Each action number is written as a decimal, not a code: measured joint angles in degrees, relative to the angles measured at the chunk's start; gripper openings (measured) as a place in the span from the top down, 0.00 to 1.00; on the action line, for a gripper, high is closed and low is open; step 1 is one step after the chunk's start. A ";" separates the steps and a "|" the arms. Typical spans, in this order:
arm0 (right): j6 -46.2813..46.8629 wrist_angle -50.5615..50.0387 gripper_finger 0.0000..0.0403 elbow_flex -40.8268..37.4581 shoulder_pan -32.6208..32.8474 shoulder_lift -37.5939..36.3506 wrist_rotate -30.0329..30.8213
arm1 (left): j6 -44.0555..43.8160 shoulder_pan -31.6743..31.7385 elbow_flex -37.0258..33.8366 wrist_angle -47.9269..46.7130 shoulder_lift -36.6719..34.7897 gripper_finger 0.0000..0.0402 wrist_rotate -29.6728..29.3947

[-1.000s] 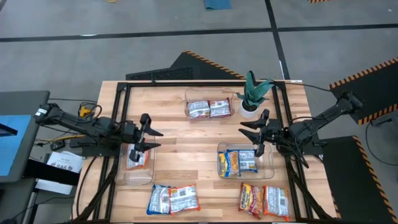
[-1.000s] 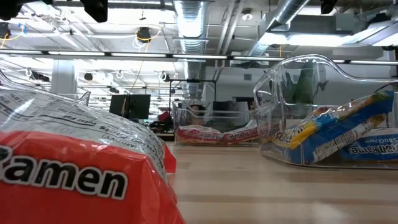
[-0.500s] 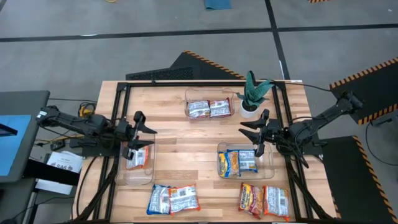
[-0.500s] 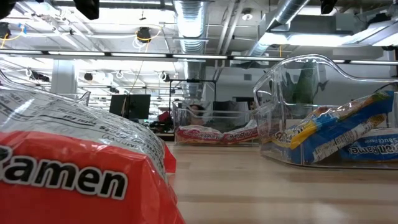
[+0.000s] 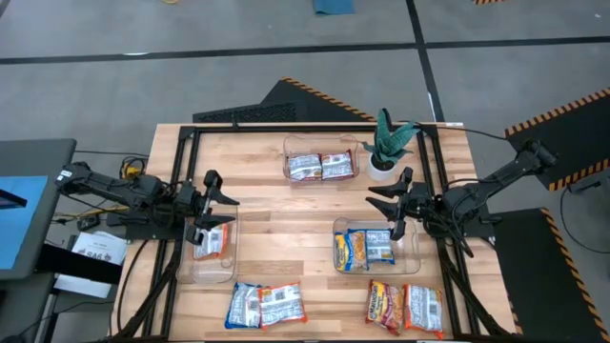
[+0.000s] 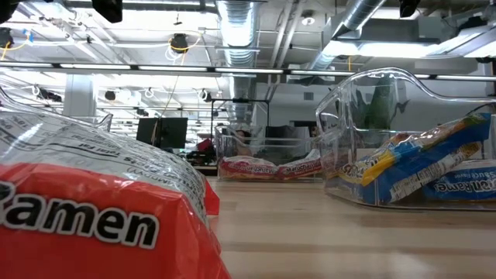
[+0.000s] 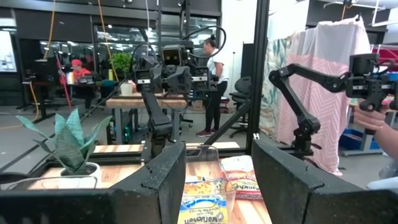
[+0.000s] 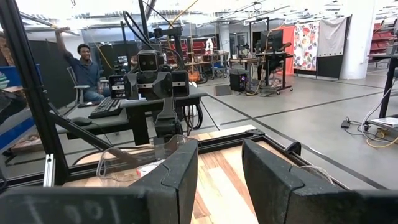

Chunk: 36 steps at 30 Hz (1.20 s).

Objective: Sort Maruchan noodles
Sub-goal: Put the left orange bag into the bottom left transparent bin

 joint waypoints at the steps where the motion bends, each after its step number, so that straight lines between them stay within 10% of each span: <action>1: 0.00 -0.02 0.62 0.02 0.02 0.00 0.00 | 0.02 0.00 0.00 0.14 0.00 0.58 -0.02; 28: 1.41 0.00 0.62 0.02 -0.11 -0.01 0.00 | 2.76 0.00 0.00 1.11 0.57 0.58 -0.85; 36: -1.33 -0.04 0.62 0.01 -0.11 0.00 0.00 | -3.94 -1.91 0.01 2.74 12.55 0.58 0.40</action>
